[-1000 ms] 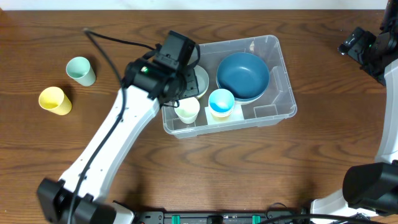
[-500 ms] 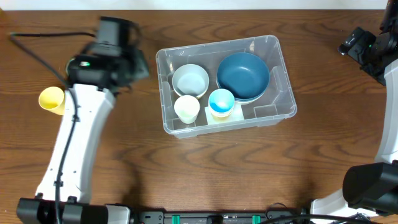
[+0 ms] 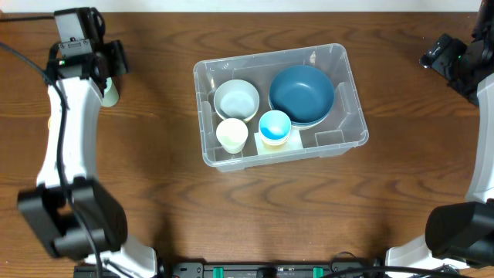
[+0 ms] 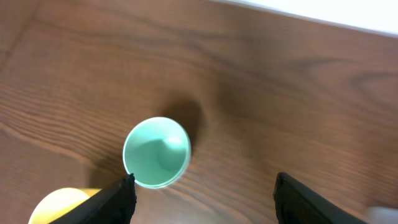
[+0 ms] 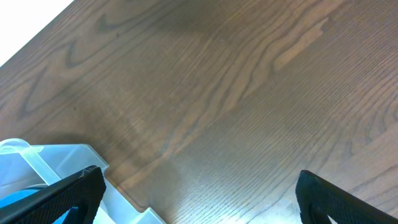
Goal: Pack container
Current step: 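Grasp the mint-green cup with the left gripper and lift it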
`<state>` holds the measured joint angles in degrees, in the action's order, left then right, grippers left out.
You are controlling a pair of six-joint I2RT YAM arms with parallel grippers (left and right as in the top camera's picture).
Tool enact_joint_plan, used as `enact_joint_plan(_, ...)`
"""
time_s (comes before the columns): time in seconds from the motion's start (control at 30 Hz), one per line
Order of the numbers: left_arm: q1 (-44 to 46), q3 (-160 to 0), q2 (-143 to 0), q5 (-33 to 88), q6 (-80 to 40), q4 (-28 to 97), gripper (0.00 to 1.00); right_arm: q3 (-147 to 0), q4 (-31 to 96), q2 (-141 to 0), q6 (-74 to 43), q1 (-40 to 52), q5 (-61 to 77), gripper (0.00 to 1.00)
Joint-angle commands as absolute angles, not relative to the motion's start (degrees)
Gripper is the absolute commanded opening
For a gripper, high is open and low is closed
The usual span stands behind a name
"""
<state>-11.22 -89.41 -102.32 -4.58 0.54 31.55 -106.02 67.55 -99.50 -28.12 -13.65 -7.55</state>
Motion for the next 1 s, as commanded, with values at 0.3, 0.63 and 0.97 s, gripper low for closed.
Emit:
enact_joint_plan(0.3, -14.6, -90.0, -113.7, -5.1, 3.0, 27.6, 0.71, -105.9, 67.5, -99.8, -28.9, -14.0, -8.2, 0.99)
enact_joint_plan(0.63, -14.6, -89.9, -118.0, -1.7, 6.1, 29.6, 0.55, -105.9, 67.5, -99.8, -28.9, -14.0, -8.1, 0.99)
enact_joint_plan(0.97, -14.6, -89.9, -120.6, -1.8, 6.6, 30.0, 0.22, -105.9, 67.5, -99.8, -28.9, -14.0, -8.1, 0.99)
